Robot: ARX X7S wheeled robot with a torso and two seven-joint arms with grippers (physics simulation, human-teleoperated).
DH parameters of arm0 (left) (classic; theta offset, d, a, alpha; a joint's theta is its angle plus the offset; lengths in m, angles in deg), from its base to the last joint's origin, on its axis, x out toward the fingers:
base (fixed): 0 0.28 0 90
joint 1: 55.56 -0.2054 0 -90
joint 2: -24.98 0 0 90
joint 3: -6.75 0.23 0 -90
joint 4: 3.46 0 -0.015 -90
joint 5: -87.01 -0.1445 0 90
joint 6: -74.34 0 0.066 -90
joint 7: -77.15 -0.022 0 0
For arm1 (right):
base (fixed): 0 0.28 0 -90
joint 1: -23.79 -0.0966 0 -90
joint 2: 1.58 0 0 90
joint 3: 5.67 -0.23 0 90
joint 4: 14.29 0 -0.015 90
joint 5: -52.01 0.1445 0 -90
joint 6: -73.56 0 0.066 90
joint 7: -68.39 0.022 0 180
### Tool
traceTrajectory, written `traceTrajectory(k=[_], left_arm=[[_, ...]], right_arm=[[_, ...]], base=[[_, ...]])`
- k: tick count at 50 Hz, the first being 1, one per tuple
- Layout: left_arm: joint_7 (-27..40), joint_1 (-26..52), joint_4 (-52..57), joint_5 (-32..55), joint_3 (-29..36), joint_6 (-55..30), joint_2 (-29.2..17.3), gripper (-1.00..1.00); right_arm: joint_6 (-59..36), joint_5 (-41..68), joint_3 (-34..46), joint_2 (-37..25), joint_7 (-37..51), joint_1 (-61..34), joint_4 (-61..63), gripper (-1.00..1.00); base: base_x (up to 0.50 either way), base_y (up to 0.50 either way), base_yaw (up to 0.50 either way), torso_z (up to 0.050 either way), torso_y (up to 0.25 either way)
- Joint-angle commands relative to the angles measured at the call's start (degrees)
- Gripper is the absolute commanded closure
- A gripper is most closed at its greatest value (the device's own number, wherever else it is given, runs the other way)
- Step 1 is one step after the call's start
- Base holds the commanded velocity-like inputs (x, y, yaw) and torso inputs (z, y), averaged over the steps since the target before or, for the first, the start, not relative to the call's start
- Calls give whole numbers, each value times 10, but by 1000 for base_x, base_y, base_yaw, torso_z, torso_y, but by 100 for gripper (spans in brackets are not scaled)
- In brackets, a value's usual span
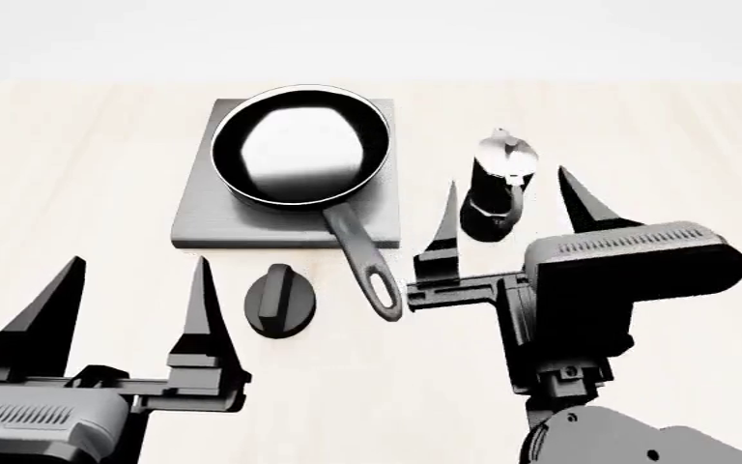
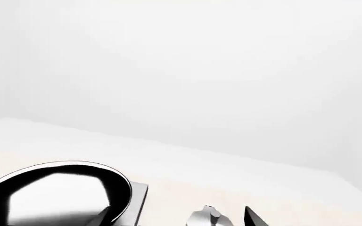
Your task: Put the frying pan on the stove.
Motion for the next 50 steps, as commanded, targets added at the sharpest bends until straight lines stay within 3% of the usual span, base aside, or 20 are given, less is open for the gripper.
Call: traceTrajectory(k=[1,7,22,50], left_arm=[[1,5,3,3,8,-7,-1,-100],[-1,7,5,3,11,-9,-5,-100],[6,30,23,-13,37,-55,-17,-100],[13,-24,-15,-8,-22,1,-42,-100]], right_arm=[[138,-114,17,-38,10,119,-5,-100],[159,-162,38,-42,13,147,-28,-100],[185,-161,27,-57,34,187,-38,-100],[246,-110,-62,-135,86,243,-19,-100]], base=[[0,0,0,0,0],[0,0,0,0,0],[0,0,0,0,0],[0,0,0,0,0]])
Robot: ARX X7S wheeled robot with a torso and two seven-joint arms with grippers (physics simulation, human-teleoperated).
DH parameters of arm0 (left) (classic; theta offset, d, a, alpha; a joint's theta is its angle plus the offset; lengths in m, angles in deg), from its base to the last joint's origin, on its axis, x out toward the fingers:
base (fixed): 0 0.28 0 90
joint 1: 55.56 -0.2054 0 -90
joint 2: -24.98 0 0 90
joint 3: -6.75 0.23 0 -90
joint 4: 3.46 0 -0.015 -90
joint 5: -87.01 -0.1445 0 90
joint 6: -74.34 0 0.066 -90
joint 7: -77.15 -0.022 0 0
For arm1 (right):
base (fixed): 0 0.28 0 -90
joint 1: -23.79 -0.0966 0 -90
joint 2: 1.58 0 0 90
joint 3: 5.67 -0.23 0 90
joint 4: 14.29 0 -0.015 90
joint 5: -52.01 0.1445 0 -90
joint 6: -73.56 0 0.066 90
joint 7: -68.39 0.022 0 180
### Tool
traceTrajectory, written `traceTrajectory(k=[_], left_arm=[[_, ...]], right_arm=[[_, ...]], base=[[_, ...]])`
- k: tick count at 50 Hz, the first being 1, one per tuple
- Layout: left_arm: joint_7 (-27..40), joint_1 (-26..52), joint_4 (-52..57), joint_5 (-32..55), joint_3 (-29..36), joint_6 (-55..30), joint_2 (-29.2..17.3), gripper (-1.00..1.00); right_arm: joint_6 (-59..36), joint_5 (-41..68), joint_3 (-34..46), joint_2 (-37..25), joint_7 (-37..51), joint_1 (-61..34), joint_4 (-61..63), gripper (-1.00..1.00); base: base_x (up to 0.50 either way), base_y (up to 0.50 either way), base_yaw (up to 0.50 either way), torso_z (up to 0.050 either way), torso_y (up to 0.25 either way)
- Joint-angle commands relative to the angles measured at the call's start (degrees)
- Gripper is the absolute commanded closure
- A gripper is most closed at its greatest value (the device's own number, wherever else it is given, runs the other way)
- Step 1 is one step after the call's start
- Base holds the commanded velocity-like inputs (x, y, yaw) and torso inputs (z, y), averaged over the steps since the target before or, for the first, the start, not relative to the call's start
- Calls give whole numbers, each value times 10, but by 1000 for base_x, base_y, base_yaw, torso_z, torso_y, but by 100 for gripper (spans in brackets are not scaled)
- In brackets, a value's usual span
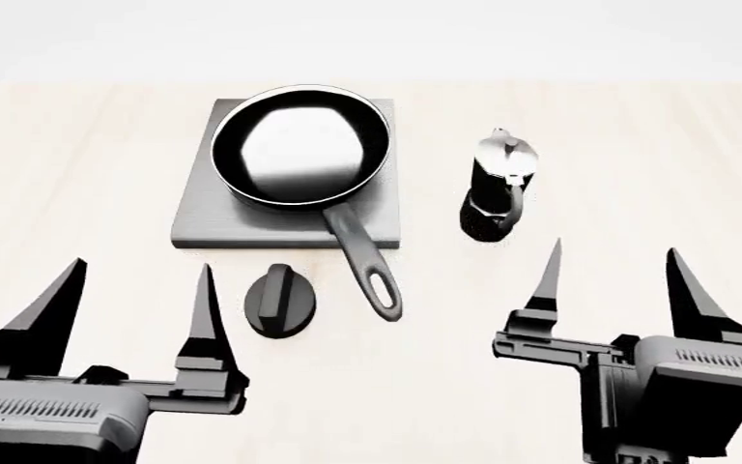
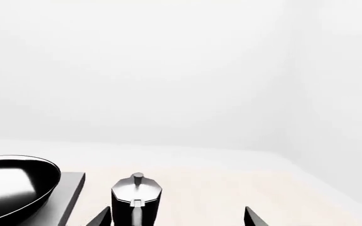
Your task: Put the frying pan on the stove.
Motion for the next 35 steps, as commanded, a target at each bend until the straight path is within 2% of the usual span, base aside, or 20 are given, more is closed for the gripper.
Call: traceTrajectory(k=[1,12,22,35], left_arm=[[4,-30,-15,0,-32,30,-13,-100],[11,-62,-21,14,-74,54,-26,-100],[27,-121,-9,39,-148,86,-48,-100],[34,-156,-5,49,-188,104,-55,-100]], right_arm=[[30,19,-37,-32,23,27,5,-100],[46,31,-69,-67,51,54,16,-100],[71,43,-101,-99,76,85,25,-100],[113,52,-137,-134,102,131,24,-100]], base=[[0,0,0,0,0],[0,0,0,0,0],[0,0,0,0,0],[0,0,0,0,0]])
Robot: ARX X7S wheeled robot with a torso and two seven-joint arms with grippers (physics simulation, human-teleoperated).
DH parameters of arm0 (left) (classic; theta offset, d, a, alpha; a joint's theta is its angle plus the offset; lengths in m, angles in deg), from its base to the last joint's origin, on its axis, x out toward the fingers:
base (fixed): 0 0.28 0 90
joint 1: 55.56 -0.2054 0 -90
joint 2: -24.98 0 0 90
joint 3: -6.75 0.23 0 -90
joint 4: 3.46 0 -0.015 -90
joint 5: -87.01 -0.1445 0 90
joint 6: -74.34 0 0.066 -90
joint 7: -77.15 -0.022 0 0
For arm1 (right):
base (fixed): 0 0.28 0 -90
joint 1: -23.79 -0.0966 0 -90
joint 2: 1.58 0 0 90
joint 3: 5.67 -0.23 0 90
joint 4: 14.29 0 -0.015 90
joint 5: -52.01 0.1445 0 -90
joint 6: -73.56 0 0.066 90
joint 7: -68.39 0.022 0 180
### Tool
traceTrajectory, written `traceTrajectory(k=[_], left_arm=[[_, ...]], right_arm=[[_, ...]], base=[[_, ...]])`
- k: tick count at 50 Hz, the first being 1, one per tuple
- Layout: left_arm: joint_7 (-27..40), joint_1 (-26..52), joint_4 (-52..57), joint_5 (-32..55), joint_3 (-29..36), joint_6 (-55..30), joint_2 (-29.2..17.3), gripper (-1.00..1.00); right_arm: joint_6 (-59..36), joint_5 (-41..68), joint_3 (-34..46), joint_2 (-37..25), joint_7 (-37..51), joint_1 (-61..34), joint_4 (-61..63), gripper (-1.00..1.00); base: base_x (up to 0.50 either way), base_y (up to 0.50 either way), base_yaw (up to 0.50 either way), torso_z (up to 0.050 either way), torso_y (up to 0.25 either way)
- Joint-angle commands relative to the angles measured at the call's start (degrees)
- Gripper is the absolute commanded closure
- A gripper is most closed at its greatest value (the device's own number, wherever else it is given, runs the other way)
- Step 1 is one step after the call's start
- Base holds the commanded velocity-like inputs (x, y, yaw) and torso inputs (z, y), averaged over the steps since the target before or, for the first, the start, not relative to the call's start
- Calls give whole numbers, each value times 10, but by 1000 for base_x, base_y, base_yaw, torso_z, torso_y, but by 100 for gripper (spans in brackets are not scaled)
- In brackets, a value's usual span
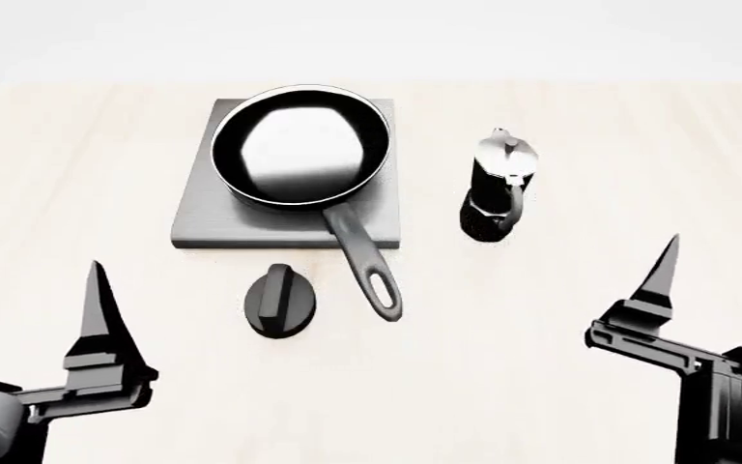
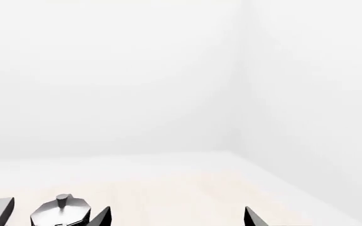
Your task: Put the frying pan on the stove.
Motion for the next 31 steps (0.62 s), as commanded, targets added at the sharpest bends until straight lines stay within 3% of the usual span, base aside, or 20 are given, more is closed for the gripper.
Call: traceTrajectory(k=[1,31], left_arm=[[7,-35,4,11,-41,20,-9,-100],[11,-116,-1,40,-138,70,-4,-100]], right_arm=[[35,10,-34,-33,24,39,2,-100],[210,16,-175,-150,129,252,-10,-100]], base=[[0,0,0,0,0],[0,0,0,0,0]])
